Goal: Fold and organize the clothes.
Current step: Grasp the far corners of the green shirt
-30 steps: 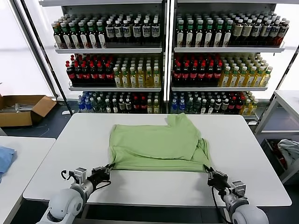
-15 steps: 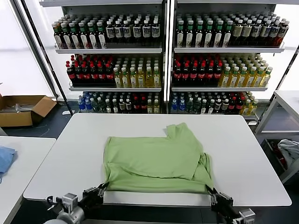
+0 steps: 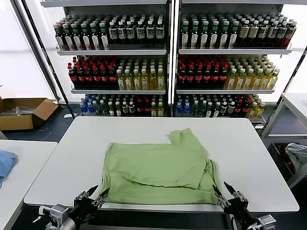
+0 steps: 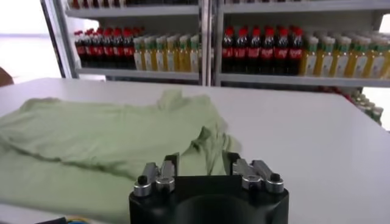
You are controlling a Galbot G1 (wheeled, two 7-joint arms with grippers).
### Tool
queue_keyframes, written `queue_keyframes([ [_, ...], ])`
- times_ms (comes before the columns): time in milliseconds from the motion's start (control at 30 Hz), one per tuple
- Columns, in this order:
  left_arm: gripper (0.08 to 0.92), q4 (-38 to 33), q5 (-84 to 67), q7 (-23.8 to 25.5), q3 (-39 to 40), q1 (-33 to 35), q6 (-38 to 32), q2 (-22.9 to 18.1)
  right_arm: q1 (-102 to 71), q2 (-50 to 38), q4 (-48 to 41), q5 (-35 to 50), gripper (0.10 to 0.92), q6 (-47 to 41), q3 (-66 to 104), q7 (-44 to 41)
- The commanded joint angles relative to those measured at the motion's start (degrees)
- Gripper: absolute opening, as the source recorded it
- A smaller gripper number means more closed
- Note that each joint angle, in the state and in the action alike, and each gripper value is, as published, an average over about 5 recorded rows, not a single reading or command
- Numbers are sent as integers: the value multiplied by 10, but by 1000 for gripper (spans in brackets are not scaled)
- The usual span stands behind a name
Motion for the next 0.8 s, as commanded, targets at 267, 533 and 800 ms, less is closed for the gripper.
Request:
queue_keyframes([
  [267, 797, 184, -86, 47, 68, -242, -1, 100, 432, -85, -311, 41, 819, -40, -184, -75],
  [533, 823, 324, -103, 68, 166, -393, -4, 104, 536, -53, -453, 19, 823, -53, -266, -93],
  [800, 823, 440, -103, 72, 243, -507, -14, 83, 600, 15, -563, -22, 823, -61, -275, -102],
])
